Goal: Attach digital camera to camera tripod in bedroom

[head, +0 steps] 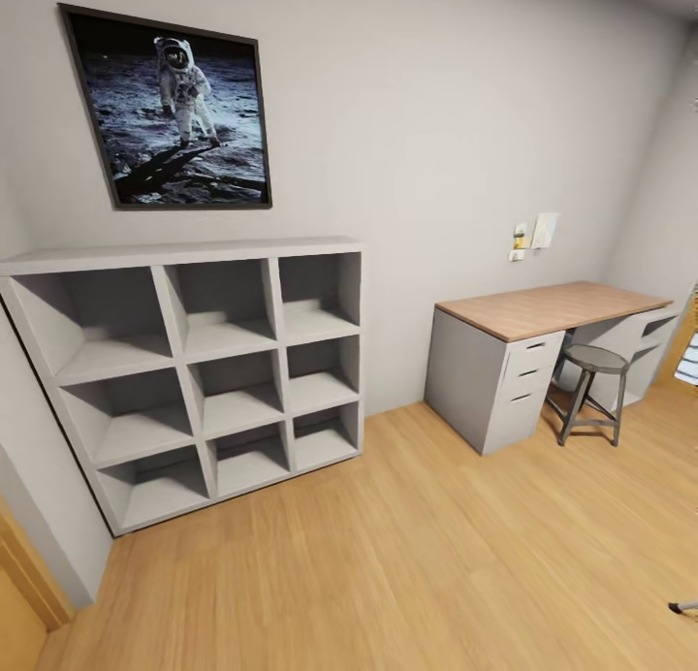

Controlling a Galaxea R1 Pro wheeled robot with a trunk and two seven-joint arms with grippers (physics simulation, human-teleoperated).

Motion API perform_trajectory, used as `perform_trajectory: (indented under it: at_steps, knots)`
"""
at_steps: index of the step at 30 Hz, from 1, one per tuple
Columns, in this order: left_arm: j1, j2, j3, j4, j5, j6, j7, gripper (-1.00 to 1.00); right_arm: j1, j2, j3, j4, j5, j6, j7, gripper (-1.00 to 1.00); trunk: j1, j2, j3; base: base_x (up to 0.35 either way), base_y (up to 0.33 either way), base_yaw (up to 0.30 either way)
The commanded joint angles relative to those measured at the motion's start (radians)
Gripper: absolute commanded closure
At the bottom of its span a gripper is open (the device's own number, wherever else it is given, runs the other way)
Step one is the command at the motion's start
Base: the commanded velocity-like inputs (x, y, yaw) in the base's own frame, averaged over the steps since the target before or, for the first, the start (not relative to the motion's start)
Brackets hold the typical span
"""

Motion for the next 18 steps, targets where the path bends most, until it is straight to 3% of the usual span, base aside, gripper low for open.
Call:
perform_trajectory:
  at_steps: [1, 18]
  knots:
    - [0.000, 0.000, 0.000, -0.001, 0.008, -0.002, 0.000, -1.00, 0.000, 0.001, 0.000, 0.000, 0.001, -0.003, 0.000, -1.00, 0.000, 0.000, -0.001, 0.000, 0.000, -0.197]
    - [0.000, -0.001, 0.000, -0.001, 0.008, -0.002, 0.000, -1.00, 0.000, 0.001, 0.000, 0.000, 0.001, -0.002, 0.000, -1.00, 0.000, 0.000, -0.001, 0.000, 0.000, -0.226]
